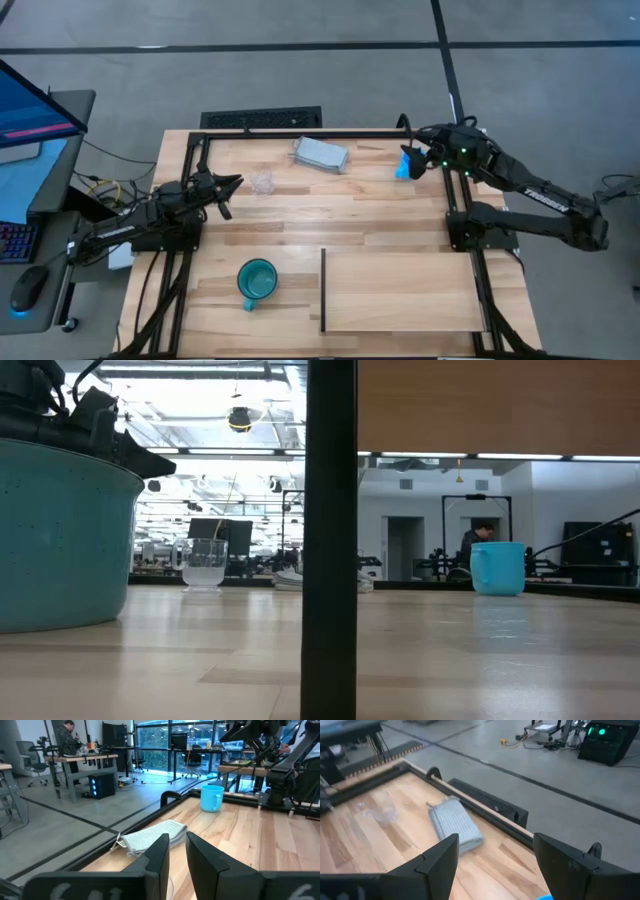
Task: Stack small to large cups/mugs on shelf
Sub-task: Put the blue mug on the shelf
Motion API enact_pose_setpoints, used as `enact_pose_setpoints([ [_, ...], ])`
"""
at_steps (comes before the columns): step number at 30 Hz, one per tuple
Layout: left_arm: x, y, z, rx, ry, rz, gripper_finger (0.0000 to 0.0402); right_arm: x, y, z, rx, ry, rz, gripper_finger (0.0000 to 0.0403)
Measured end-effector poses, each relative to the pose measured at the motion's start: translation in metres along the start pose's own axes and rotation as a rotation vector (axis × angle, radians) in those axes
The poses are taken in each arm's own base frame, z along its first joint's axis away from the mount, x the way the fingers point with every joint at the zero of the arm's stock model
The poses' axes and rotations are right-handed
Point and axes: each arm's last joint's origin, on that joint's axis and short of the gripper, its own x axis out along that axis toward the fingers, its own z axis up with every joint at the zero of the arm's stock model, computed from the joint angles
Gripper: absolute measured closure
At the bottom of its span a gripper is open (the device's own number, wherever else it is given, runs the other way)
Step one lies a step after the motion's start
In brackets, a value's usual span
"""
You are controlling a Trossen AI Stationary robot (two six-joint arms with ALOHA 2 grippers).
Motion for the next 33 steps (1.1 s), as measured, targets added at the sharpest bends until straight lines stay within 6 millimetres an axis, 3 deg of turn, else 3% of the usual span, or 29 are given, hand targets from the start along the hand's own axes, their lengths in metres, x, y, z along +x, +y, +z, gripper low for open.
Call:
enact_pose_setpoints([
  [11,0.000,0.000,0.000,0.001,0.008,-0.001,0.0345,0.019,0.005,-0.004,-0.014,0.072,0.008,0.0124],
  [33,0.000,0.000,0.000,0.001,0.010,-0.001,0.0345,0.019,0.005,0.003,-0.003,0.002,0.017,0.0124],
])
